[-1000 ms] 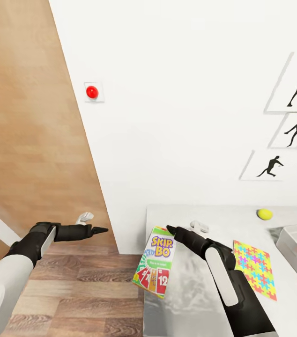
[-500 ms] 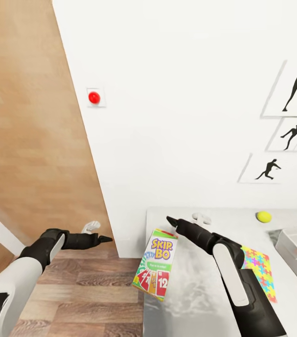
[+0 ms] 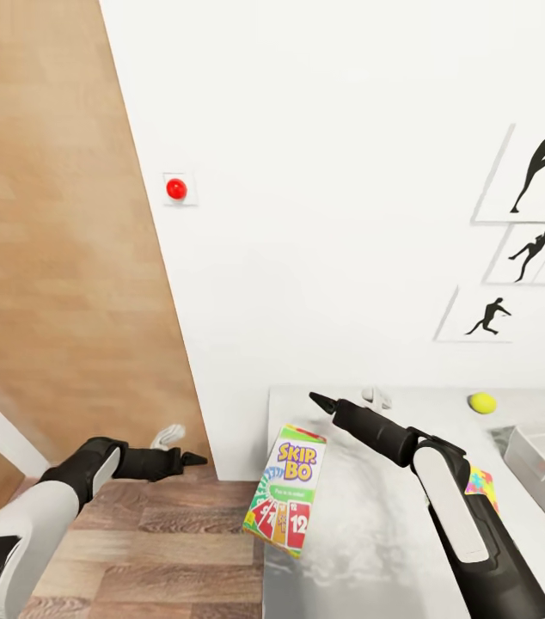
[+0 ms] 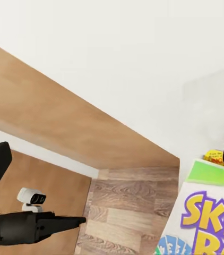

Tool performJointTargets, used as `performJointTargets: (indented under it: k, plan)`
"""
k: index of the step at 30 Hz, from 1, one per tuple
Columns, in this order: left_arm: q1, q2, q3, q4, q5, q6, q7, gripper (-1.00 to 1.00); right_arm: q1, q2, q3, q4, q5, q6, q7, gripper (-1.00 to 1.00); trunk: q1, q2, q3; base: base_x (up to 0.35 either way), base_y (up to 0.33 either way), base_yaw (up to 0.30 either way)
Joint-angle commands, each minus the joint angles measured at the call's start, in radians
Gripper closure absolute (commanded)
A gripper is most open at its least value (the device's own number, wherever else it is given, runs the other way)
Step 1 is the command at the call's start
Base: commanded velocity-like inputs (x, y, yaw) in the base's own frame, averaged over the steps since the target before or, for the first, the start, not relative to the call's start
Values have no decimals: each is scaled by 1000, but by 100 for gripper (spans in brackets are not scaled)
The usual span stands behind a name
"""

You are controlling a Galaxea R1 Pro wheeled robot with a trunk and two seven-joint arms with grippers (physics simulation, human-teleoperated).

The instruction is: Put all the toys in the child's room - the three board games (two on the bed and one on the table), the two jigsaw puzzles on the table, and the tennis ball on the table - inside the toy box on the table in the child's room.

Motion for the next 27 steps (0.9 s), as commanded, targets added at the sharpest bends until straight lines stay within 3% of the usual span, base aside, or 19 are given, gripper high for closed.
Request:
performJointTargets:
  k: [1,14,22,27]
  plan:
    - [-1,0,6,7,3,10,-1,-100,-1,-1,0,0,1,3,4,-100,1,-2,0,0,0,0]
    - [-1,-6,15,28,9,14,-29,-100,-1,-4,0,1,-21,5,22,-100,1,-2,19,0,0,0]
    - [-1,-7,15,27,9,14,-91,-100,-1,-6,-2,1,-60,13,175,-100,1,-2,21,0,0,0]
    - [-1,-7,15,27,9,14,-119,-100,4,-5,-3,0,-63,30,221,-100,16,-30,9,0,0,0]
